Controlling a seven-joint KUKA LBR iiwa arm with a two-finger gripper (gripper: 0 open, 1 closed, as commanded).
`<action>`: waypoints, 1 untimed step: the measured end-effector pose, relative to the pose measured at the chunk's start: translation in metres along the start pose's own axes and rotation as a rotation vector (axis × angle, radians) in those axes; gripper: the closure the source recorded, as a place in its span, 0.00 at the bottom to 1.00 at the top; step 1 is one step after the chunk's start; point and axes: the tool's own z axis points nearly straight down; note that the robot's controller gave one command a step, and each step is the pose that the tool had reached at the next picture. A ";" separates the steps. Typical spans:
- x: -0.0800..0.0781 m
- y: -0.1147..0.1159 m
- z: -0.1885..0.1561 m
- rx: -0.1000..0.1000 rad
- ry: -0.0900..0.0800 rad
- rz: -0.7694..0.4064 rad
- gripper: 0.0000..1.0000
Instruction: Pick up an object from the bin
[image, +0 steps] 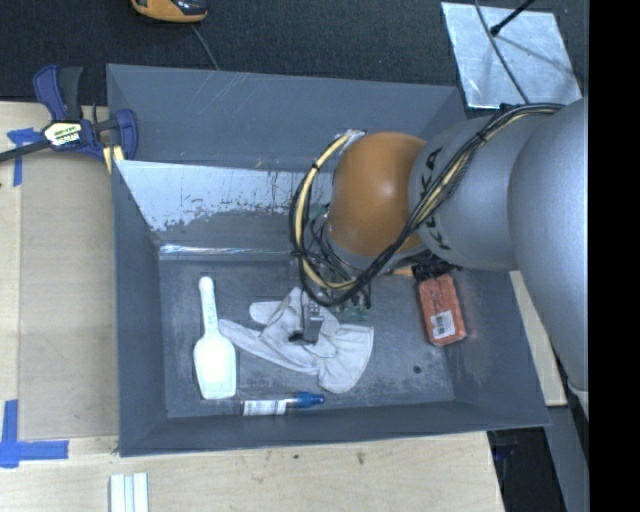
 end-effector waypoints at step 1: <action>0.005 0.024 0.017 -0.001 -0.008 -0.014 1.00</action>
Offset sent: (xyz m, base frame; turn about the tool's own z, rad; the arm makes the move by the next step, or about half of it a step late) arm 0.0000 0.0000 0.0000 0.0000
